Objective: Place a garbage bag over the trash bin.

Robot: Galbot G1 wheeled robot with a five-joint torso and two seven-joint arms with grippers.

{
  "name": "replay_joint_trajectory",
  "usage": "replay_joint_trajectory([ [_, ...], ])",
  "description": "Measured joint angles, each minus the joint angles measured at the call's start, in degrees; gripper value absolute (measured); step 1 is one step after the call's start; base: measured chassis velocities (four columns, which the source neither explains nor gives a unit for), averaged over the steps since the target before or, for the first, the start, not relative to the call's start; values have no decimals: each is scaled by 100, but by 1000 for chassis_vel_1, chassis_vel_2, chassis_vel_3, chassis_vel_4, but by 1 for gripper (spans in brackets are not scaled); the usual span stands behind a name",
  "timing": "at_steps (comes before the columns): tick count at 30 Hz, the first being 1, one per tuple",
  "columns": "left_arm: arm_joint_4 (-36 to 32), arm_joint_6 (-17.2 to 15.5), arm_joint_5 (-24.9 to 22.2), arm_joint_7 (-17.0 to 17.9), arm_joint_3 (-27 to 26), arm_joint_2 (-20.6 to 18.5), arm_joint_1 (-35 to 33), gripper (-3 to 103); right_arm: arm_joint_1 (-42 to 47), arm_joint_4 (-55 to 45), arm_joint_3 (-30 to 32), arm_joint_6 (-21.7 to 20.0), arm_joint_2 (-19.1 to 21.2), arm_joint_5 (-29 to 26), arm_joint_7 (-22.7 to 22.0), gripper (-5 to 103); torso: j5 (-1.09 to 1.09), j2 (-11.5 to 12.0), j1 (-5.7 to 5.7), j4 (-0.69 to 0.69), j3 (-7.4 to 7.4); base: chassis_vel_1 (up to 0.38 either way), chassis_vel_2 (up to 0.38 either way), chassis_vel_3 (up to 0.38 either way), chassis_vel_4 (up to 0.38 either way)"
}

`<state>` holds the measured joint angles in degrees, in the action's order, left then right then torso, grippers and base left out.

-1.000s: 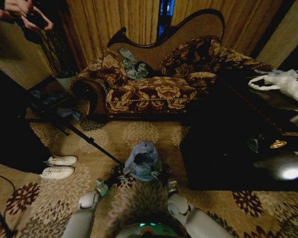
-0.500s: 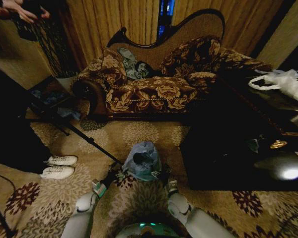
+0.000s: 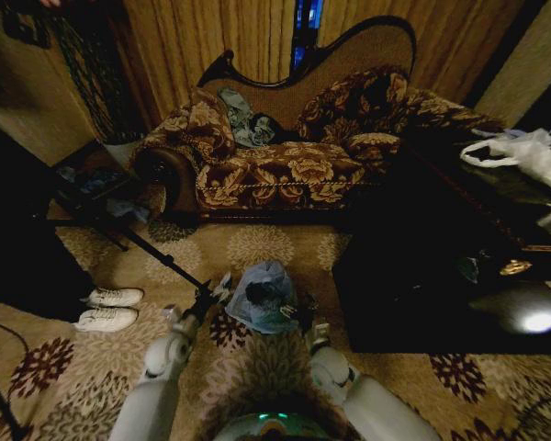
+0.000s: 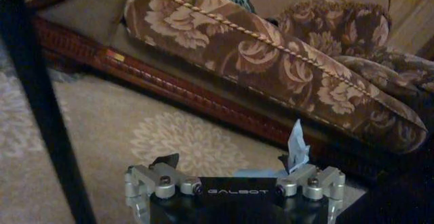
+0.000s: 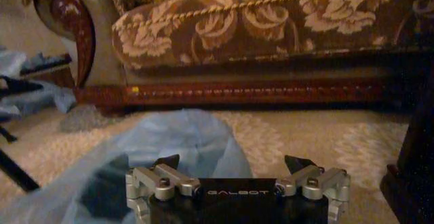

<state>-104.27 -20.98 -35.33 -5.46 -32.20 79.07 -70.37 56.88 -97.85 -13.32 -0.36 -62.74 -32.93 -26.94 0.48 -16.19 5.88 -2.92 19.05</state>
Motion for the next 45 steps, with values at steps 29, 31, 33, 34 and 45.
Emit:
replay_joint_trajectory([
  [29, 960, -1981, 1548, -1839, 1865, -2369, 2304, 100, -71, 75, 269, 144, -157, -52, 280, 100, 1, -1, 0, 2, 0, 0, 0, 0, 0],
  [31, 1102, -1816, 1614, -1906, 2048, -2455, 2485, 100, -49, 99, 259, 184, -151, -27, 342, 100, 1, -1, 0, 2, 0, 0, 0, 0, 0],
  [33, 1191, -1712, 1628, -1911, 2156, -2448, 2617, 100, -20, 103, 257, 202, -136, -2, 376, 100, 2, -1, 0, 2, 0, 0, 0, 0, 0],
  [34, 1316, -1564, 1641, -1866, 2276, -2378, 2758, 100, 22, 99, 261, 232, -114, 24, 388, 100, 0, -1, 0, 2, 0, 0, 0, 0, 0],
  [45, 2103, -309, 1293, -1242, 2827, -1590, 3217, 100, 102, 51, 294, 347, -27, 98, 388, 100, 0, -1, 0, 1, 0, 0, 0, 0, 0],
])
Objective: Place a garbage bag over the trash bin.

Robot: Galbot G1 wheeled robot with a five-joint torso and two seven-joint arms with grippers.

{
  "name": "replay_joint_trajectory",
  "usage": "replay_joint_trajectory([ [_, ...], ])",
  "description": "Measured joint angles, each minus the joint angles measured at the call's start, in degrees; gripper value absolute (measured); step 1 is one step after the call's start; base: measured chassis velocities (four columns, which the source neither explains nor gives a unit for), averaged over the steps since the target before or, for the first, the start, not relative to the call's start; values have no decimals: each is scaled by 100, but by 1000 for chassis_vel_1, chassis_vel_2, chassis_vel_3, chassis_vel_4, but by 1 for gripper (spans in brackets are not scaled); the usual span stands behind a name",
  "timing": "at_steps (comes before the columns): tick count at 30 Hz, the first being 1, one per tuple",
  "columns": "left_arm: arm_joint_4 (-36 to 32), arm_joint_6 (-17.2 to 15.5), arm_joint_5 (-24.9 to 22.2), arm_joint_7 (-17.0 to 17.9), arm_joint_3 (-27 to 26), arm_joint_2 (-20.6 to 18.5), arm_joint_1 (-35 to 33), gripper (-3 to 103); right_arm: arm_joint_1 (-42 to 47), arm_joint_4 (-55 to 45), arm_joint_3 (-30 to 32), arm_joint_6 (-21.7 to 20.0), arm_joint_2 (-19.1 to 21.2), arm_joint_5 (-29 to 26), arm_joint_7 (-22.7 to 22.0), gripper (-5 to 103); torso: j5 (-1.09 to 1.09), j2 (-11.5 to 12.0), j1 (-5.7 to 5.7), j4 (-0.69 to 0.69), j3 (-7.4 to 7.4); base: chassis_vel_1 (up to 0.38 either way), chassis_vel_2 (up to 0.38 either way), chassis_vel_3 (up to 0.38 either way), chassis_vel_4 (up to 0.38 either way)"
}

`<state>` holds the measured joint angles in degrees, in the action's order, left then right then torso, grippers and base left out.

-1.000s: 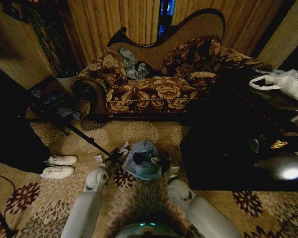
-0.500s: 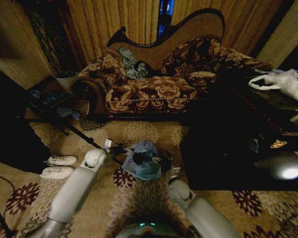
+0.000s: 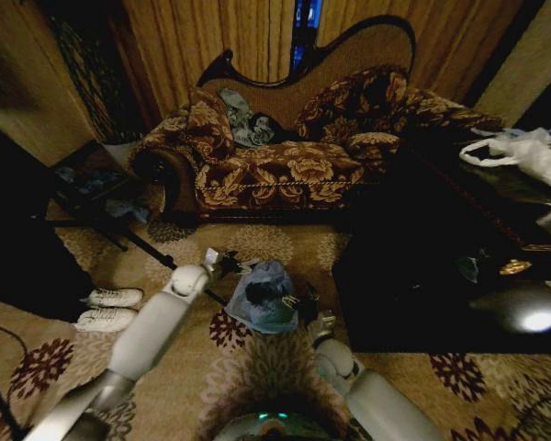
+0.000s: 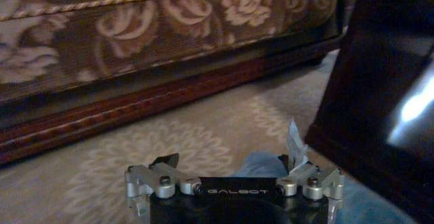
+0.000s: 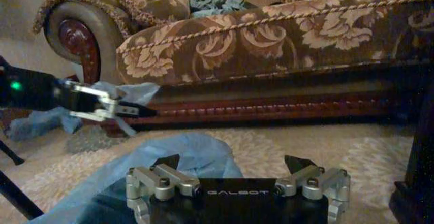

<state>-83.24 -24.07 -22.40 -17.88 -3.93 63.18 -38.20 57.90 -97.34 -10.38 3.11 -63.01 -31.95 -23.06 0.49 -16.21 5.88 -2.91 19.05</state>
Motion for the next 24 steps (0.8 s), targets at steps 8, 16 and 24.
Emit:
replay_joint_trajectory([
  [8, -185, -441, -132, -294, 314, 144, 16, 100, -51, 94, 20, 45, 11, -20, 42, 100, 0, 0, 0, 0, 0, 0, 0, 0, 0],
  [16, -153, -879, 156, -176, 463, 121, 69, 100, -40, 202, 116, 137, 45, -50, 101, 100, 0, 0, 0, 1, 0, 0, 0, 0, 0],
  [24, 166, -849, 320, -297, 497, 208, 211, 93, -46, 264, 147, 182, 75, -64, 118, 100, 0, 0, 0, 0, 0, 0, 0, 0, 0],
])
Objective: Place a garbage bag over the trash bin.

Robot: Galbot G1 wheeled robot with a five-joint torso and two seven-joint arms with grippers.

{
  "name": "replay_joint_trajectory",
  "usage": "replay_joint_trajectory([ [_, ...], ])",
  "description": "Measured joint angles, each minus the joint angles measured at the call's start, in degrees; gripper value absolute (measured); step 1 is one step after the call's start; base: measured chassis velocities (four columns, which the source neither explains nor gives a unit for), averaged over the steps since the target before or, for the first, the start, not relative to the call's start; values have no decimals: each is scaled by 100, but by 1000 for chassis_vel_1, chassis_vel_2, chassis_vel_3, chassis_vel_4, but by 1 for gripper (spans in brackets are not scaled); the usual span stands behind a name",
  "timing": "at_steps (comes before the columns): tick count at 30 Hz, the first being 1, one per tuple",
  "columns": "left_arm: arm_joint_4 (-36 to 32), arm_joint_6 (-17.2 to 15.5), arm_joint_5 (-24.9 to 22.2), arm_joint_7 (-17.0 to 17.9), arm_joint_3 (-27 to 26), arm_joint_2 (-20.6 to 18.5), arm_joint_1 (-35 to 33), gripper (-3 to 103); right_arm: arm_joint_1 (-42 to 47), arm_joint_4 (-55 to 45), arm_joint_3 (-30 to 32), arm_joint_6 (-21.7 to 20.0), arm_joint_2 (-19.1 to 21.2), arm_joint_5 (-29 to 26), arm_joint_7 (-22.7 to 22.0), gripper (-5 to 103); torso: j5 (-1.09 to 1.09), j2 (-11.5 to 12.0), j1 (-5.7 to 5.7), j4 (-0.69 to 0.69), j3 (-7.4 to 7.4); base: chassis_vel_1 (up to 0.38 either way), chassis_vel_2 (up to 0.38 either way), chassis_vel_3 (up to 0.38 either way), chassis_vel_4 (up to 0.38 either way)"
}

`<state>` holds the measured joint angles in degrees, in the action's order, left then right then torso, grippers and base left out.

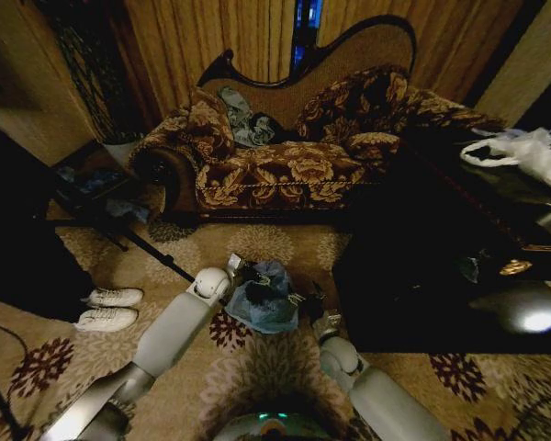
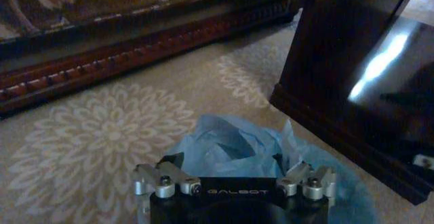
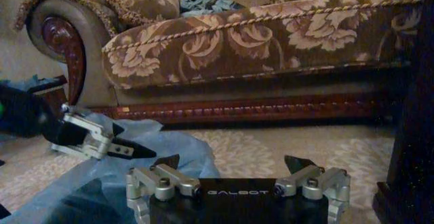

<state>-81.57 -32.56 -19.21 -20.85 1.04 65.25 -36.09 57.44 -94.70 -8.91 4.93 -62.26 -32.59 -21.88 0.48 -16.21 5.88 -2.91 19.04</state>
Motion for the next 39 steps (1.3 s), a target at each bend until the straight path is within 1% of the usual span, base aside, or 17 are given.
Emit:
replay_joint_trajectory([
  [1, 0, 0, 0, 0, 0, 0, 0, 93, 0, 0, 0, 0, 0, 0, 0, 100, 0, 0, 0, 0, 0, 0, 0, 0, 0],
  [5, 110, 58, 95, -36, -4, 101, 15, 77, -17, 30, -2, 12, 19, -17, 7, 100, 0, 0, 0, 0, 0, 0, 0, 0, 0],
  [6, 110, 58, 95, -36, -4, 101, 15, 77, -17, 30, -2, 12, 19, -17, 7, 100, 0, 0, 0, 0, 0, 0, 0, 0, 0],
  [8, 135, 60, 106, -36, -11, 117, 2, 70, -10, 37, -5, 19, 30, -20, 12, 100, 0, 0, 0, 0, 0, 0, 0, 0, 0],
  [10, 149, 62, 112, -36, -15, 123, 0, 70, -5, 37, -7, 22, 35, -21, 12, 100, 0, 0, 0, 0, 0, 0, 0, 0, 0],
  [13, 225, 84, 144, -41, -46, 143, -1, 57, 0, 37, -8, 30, 57, -24, 13, 100, 1, 0, 0, 0, 0, 0, 0, 0, 0],
  [14, 225, 84, 144, -41, -46, 143, -1, 57, 0, 37, -8, 30, 57, -24, 13, 100, 1, 0, 0, 0, 0, 0, 0, 0, 0],
  [16, 239, 96, 150, -42, -55, 148, -11, 50, 0, 34, -9, 32, 69, -26, 9, 100, 0, 0, 0, 0, 0, 0, 0, 0, 0],
  [17, 239, 96, 150, -42, -55, 148, -11, 50, 0, 34, -9, 32, 69, -26, 9, 100, 0, 0, 0, 0, 0, 0, 0, 0, 0],
  [20, 254, 115, 148, -20, -77, 164, -21, 37, 7, 24, -16, 37, 76, -22, 1, 100, 1, 0, 0, 0, 0, 0, 0, 0, 0],
  [22, 254, 133, 145, -7, -90, 164, -25, 37, 15, 19, -18, 39, 82, -20, 0, 100, 1, 0, 0, 0, 0, 0, 0, 0, 0],
  [24, 254, 165, 125, 60, -184, 164, -59, 30, 27, 10, -21, 41, 97, -13, -10, 100, 1, 0, 0, 0, 0, 0, 0, 0, 0],
  [25, 254, 165, 125, 60, -184, 164, -59, 30, 27, 10, -21, 41, 97, -13, -10, 100, 1, 0, 0, 0, 0, 0, 0, 0, 0],
  [28, 277, 207, 97, 114, -412, 175, -138, 18, 35, -19, -24, 43, 124, -4, -29, 100, 1, 0, 0, 0, 0, 0, 0, 0, 0],
  [29, 277, 207, 97, 114, -412, 175, -138, 18, 35, -19, -24, 43, 124, -4, -29, 100, 1, 0, 0, 0, 0, 0, 0, 0, 0],
  [34, 298, 278, -36, 239, -754, 171, -264, 3, 38, -26, -40, 43, 147, 1, -33, 100, 1, 0, 0, 0, 0, 0, 0, 0, 0],
  [39, 361, 391, -211, 430, -1098, 201, -350, 0, 53, -26, -72, 42, 146, 30, -33, 100, 1, 0, 0, 0, 0, 0, 0, 0, 0],
])
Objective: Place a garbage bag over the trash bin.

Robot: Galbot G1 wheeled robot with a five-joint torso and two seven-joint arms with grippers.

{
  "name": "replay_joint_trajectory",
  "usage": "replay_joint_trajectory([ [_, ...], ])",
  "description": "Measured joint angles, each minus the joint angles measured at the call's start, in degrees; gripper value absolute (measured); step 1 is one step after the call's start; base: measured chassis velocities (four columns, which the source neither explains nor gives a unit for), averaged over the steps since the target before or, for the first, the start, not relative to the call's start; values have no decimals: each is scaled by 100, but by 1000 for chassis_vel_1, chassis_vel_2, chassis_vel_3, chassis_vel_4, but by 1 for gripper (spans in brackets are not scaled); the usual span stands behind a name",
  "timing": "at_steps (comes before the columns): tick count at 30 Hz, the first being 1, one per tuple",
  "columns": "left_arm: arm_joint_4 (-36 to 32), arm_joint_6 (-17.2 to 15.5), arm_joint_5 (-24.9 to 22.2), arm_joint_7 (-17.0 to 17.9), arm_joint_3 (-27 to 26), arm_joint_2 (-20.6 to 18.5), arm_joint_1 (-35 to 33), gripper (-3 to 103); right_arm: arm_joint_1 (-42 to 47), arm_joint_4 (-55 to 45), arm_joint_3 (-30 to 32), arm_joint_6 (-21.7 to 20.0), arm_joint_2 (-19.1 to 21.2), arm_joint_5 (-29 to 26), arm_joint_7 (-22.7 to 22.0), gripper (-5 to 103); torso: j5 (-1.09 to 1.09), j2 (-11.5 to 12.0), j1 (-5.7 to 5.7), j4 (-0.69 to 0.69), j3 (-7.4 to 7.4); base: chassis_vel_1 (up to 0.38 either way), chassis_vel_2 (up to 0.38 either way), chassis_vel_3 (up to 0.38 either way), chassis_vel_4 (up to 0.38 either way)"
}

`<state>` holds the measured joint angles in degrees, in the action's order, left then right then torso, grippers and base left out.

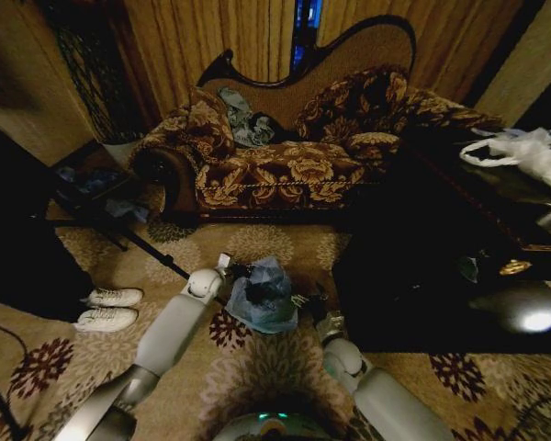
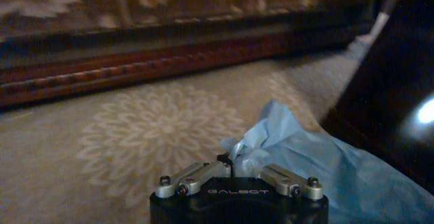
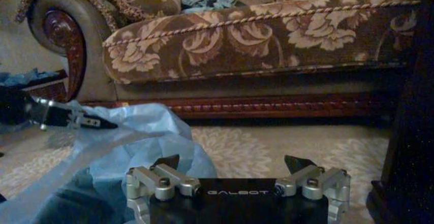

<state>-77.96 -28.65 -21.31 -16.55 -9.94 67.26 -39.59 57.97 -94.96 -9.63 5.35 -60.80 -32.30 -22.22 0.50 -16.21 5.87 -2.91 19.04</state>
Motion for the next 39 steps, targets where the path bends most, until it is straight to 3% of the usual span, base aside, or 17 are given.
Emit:
replay_joint_trajectory([
  [8, 432, 268, -394, 476, -360, 158, -58, 0, 48, -9, -24, -2, -2, 55, -5, 100, 0, 0, 0, 0, 0, 0, 0, 0, 0],
  [14, 840, 480, -549, 550, -494, 325, -142, 0, 74, -58, -24, -3, 28, 66, -36, 100, -1, 0, 0, 0, 0, 0, 0, 0, 0],
  [22, 1631, 996, -593, 554, -597, 622, -236, 0, 148, -124, -6, 21, 129, 81, -50, 100, -1, 0, 0, -1, 0, 0, 0, 0, 0],
  [29, 2184, 1184, -644, 429, -621, 731, -90, 0, 150, -135, -35, 33, 104, 99, -54, 100, -1, 0, 0, 0, 0, 0, 0, 0, 0],
  [39, 2987, 1349, -722, -6, -587, 836, 139, 0, 144, -214, -78, 36, 80, 132, -54, 100, 0, 0, 0, 0, 0, 0, 0, 0, 0],
])
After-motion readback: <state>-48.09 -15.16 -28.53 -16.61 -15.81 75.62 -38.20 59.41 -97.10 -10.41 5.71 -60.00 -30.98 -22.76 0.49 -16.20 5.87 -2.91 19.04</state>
